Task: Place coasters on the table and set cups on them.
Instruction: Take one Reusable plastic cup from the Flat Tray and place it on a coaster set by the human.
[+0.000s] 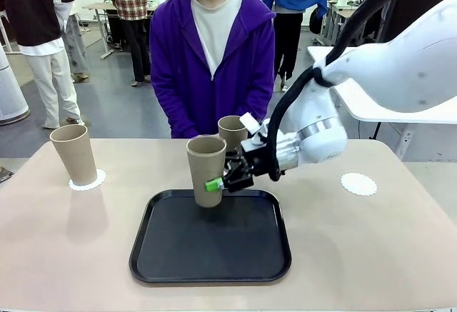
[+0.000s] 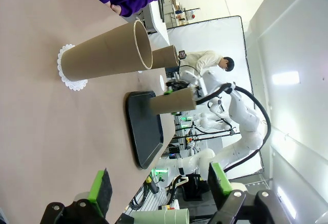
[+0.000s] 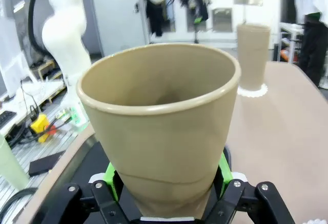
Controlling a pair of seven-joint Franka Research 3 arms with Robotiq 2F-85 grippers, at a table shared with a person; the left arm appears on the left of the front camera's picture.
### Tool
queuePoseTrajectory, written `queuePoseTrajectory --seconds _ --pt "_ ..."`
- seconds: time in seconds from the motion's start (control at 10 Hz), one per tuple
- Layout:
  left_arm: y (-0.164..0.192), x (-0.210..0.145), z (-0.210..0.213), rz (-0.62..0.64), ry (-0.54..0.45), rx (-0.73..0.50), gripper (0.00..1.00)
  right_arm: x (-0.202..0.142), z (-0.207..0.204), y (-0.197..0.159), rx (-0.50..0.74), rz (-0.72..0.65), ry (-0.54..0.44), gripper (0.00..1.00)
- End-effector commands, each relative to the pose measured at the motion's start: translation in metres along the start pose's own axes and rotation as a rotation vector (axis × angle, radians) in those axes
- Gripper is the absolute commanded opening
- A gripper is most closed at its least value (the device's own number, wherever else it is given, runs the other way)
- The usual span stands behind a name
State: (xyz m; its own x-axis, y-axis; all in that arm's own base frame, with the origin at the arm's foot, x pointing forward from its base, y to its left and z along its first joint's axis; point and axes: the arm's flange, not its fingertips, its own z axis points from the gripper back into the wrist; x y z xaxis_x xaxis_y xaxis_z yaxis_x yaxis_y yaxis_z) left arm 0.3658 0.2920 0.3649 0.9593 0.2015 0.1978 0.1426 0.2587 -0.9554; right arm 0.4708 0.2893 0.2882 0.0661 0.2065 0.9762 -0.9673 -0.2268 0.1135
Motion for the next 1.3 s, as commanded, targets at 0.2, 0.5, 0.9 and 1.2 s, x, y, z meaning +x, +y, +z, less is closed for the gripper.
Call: queuePoseTrajectory --seconds 0.2,0.5,0.9,1.2 --pt "-0.002 -0.001 0.001 0.000 -0.002 0.002 1.00 0.121 0.081 0.068 -0.234 -0.059 -0.069 0.24" --pt "-0.002 -0.001 0.001 0.000 -0.002 0.002 1.00 0.141 0.106 0.077 -0.316 -0.083 -0.025 0.24" --pt "-0.002 -0.001 0.001 0.000 -0.002 0.002 1.00 0.153 0.117 0.078 -0.304 -0.051 -0.048 0.24" --pt "-0.002 -0.001 0.001 0.000 -0.002 0.002 1.00 0.124 0.177 0.048 -0.417 -0.031 0.035 0.84"
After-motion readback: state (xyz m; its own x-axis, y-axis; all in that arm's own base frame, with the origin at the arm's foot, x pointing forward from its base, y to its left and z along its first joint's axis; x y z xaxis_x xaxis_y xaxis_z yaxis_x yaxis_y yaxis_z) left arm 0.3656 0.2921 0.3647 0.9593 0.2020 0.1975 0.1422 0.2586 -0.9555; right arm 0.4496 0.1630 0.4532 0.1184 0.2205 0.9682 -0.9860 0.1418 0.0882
